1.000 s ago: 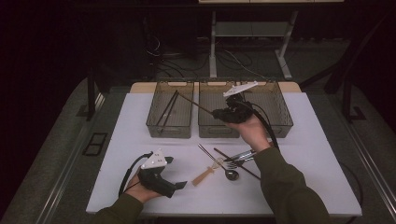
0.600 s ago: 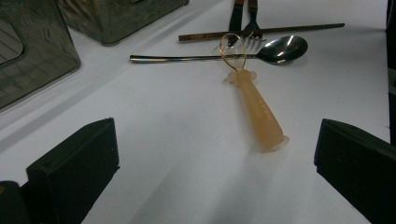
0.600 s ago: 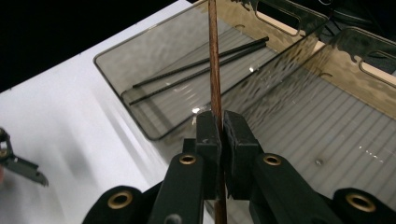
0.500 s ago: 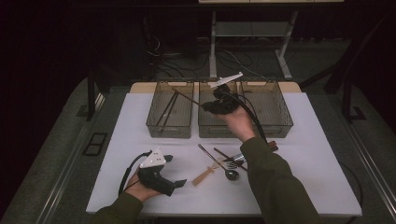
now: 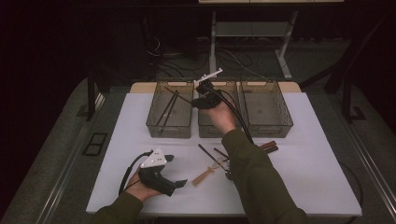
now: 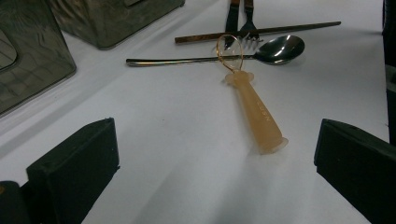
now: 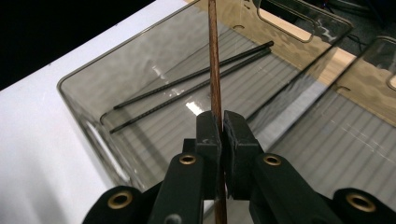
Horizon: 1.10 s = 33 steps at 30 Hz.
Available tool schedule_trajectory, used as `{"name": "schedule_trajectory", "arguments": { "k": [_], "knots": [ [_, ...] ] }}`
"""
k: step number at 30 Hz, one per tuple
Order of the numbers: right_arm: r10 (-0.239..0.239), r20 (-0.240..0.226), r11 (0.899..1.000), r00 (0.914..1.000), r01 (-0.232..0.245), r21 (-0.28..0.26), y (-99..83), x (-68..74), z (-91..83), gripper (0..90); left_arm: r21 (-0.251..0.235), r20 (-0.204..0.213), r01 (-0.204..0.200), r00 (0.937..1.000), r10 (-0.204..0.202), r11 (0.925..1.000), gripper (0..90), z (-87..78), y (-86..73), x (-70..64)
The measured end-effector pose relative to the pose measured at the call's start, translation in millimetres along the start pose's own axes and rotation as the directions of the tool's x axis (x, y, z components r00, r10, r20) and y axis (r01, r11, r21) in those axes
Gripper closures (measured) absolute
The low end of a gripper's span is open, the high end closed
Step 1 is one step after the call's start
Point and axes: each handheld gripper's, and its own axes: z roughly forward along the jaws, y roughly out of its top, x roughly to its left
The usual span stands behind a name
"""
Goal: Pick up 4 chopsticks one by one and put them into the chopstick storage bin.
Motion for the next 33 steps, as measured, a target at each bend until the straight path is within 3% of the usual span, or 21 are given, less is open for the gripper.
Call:
{"name": "schedule_trajectory", "arguments": {
  "k": [16,25,26,27,33],
  "knots": [
    [0.027,0.064,0.998,0.9976,-0.03,0.051,26.9,7.1,52.8,85.5,-0.014,0.009,0.003,1.0,-0.003,0.9999,0.0,-0.3,0.4,0.1],
    [0.047,0.062,0.997,0.997,-0.051,0.063,30.2,10.5,71.9,84.5,-0.012,0.014,-0.001,0.9999,0.001,0.9999,0.0,-0.7,0.6,0.6],
    [0.048,0.056,0.997,0.9973,-0.052,0.061,30.0,11.0,72.5,83.1,-0.015,0.014,0.0,0.9999,0.0,0.9999,0.0,-0.5,0.5,0.6],
    [0.041,0.05,0.998,0.9979,-0.043,0.046,29.7,10.9,72.3,76.0,-0.014,0.014,-0.001,0.9999,0.001,0.9999,0.0,-0.5,0.5,0.7],
    [0.035,0.041,0.999,0.9985,-0.035,-0.003,32.4,10.2,59.2,61.4,-0.017,0.015,-0.003,0.9999,0.003,0.9998,0.0,-0.4,0.5,0.5]
  ]
}}
